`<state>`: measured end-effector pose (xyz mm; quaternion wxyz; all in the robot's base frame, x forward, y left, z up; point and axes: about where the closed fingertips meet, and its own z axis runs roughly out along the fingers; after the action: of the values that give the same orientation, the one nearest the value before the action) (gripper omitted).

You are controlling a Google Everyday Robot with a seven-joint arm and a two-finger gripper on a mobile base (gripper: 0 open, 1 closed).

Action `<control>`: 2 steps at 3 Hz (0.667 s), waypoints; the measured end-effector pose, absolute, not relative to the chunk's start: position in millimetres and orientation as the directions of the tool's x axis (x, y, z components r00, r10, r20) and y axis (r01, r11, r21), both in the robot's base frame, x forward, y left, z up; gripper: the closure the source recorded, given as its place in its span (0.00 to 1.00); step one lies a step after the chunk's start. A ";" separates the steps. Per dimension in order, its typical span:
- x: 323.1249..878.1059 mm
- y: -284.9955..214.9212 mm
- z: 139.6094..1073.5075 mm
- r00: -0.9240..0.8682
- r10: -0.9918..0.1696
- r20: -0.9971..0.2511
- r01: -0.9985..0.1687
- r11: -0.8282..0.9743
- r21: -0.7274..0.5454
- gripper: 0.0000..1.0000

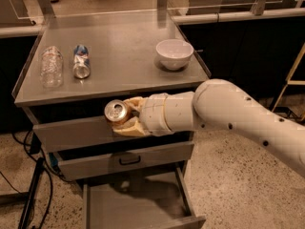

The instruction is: Pick orange can from bottom drawer and place on counter

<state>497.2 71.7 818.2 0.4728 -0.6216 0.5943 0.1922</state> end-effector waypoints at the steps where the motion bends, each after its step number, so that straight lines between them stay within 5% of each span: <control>1: 500.9 66.4 856.5 0.255 -0.550 -0.795 -0.892 0.183 -0.413 1.00; 2: 507.9 64.2 882.7 0.287 -0.572 -0.769 -0.863 0.194 -0.466 1.00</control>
Offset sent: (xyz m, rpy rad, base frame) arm 0.0208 -0.0139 0.0962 -0.0267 -0.1882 -0.0804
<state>507.9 64.2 882.7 0.5107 -0.6185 0.5799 0.1426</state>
